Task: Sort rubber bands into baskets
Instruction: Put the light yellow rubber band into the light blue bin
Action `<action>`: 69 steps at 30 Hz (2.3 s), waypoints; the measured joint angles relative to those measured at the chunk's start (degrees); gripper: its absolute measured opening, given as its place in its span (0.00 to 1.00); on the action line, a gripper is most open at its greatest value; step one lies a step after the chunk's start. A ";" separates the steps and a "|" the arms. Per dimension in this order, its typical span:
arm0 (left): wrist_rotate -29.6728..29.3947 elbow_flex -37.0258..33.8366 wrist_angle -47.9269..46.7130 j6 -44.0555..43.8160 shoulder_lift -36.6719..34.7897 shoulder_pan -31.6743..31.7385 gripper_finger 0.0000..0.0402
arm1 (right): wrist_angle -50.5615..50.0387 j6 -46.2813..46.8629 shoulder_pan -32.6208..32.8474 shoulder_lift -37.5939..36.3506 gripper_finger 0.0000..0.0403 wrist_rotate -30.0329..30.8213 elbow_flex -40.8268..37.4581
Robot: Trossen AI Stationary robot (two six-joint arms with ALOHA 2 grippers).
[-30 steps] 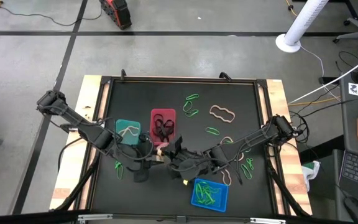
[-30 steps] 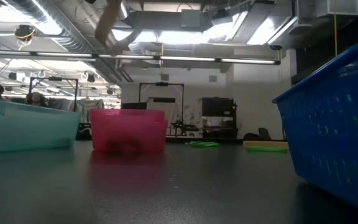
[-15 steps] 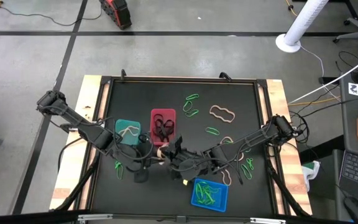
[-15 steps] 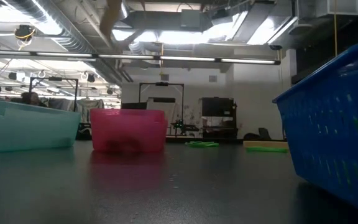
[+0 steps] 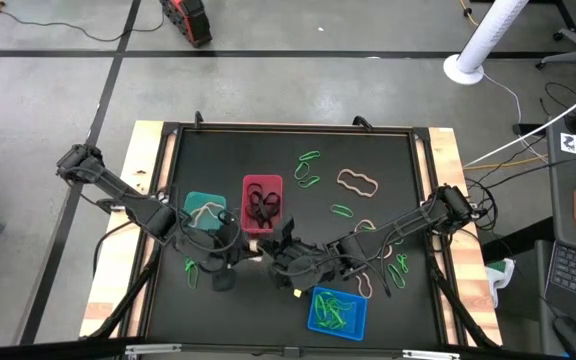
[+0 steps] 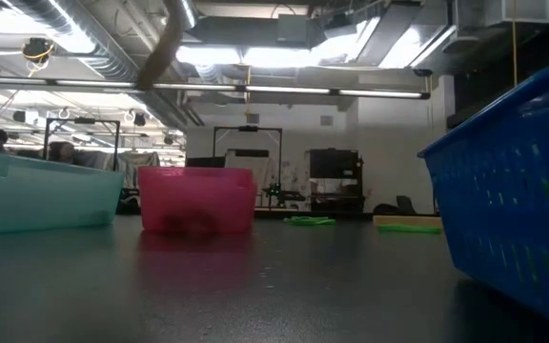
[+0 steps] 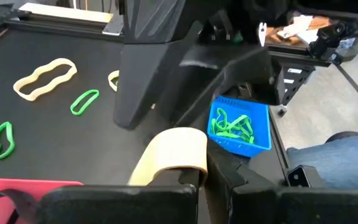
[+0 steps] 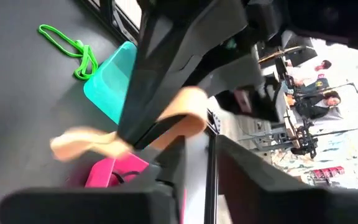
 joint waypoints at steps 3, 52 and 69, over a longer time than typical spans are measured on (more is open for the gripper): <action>-0.18 0.00 -2.99 0.02 -2.67 0.00 0.01 | -0.77 1.41 0.02 0.00 0.34 3.69 0.00; -6.11 0.02 -60.76 -37.53 -0.31 0.00 0.39 | -51.01 44.81 -7.69 -4.87 0.45 -22.85 -22.20; -5.60 0.02 -60.35 -37.58 -0.16 0.00 0.43 | -40.10 55.42 -11.23 -9.22 0.45 -40.94 -41.48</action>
